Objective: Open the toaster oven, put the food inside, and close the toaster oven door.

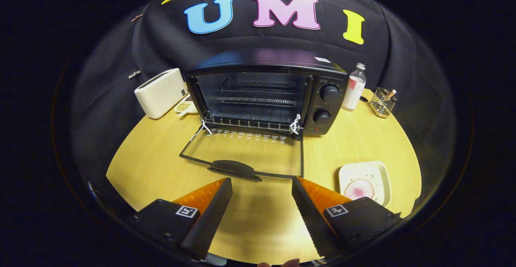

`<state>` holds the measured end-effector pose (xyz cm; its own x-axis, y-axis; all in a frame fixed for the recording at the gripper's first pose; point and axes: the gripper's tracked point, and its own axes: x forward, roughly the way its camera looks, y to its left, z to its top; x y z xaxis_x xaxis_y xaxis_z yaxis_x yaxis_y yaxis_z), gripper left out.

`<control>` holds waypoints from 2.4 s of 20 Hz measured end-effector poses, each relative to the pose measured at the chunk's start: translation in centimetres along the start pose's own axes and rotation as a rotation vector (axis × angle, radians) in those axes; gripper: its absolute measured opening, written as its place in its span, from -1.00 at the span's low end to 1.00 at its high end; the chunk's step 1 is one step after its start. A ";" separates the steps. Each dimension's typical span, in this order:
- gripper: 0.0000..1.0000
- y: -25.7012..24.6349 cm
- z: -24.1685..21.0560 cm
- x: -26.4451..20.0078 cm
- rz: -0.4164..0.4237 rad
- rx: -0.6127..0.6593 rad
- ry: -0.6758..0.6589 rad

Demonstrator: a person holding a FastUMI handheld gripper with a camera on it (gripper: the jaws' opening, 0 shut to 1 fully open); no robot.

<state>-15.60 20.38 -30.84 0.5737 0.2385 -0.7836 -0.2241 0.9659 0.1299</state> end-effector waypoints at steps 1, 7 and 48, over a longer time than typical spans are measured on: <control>0.97 -1.4 0.0 -0.7 0.007 0.001 0.015; 0.98 -13.1 -1.0 -2.9 -0.026 0.038 0.126; -0.89 -26.3 -8.5 4.5 0.353 0.561 0.645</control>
<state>-13.83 -4.77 -42.89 -0.0432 0.5883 -0.8075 0.2084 0.7958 0.5686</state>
